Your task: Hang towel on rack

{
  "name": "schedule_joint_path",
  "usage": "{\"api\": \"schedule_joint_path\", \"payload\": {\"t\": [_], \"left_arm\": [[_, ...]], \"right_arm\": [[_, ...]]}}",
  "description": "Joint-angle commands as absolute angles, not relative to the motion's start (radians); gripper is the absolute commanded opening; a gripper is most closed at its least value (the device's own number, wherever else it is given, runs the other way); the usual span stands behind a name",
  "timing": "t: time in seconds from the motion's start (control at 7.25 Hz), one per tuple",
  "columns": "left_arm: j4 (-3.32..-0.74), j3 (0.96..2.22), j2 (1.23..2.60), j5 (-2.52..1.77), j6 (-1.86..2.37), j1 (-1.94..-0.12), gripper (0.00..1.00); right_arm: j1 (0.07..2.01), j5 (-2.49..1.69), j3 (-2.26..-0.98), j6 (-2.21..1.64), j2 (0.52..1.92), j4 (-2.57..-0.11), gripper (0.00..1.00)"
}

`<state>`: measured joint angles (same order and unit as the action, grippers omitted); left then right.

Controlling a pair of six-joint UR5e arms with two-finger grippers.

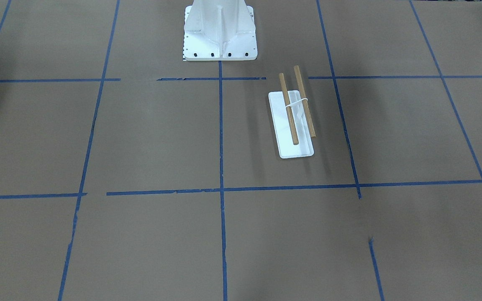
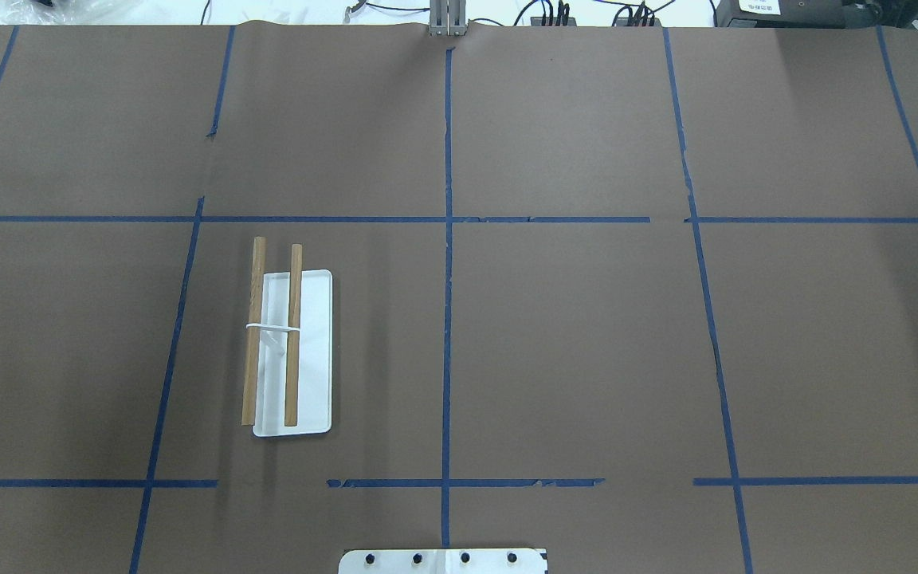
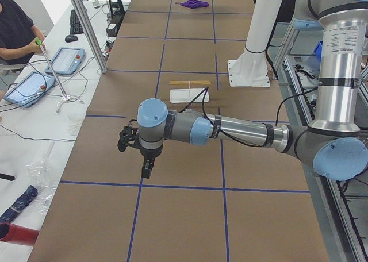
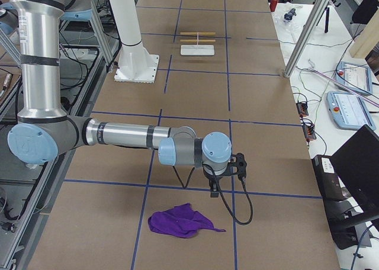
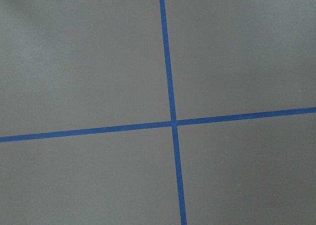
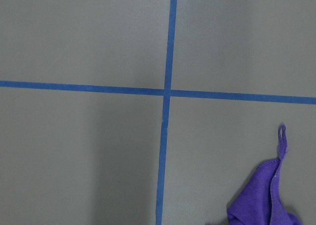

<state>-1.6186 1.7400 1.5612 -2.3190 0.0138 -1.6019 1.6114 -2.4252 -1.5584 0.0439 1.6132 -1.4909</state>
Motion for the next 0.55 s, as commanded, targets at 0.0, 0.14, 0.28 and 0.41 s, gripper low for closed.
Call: {"api": "schedule_joint_path", "payload": {"t": [0.0, 0.14, 0.28, 0.41], "left_arm": [[-1.618, 1.756, 1.560, -2.318, 0.014, -1.603, 1.00], [-1.618, 1.759, 1.560, -2.318, 0.014, -1.603, 1.00], [-1.618, 1.764, 1.559, -2.319, 0.014, -1.603, 1.00], [-1.618, 1.764, 1.559, -2.319, 0.014, -1.603, 1.00]], "right_arm": [[1.611, -2.422, -1.441, 0.063, 1.652, -1.359, 1.00], [1.611, -2.421, -1.364, 0.061, 1.690, -1.162, 1.00], [1.609, -2.415, -1.285, 0.060, 1.709, -1.020, 1.00], [1.592, -2.380, -1.249, 0.061, 1.716, -0.944, 1.00]]}}
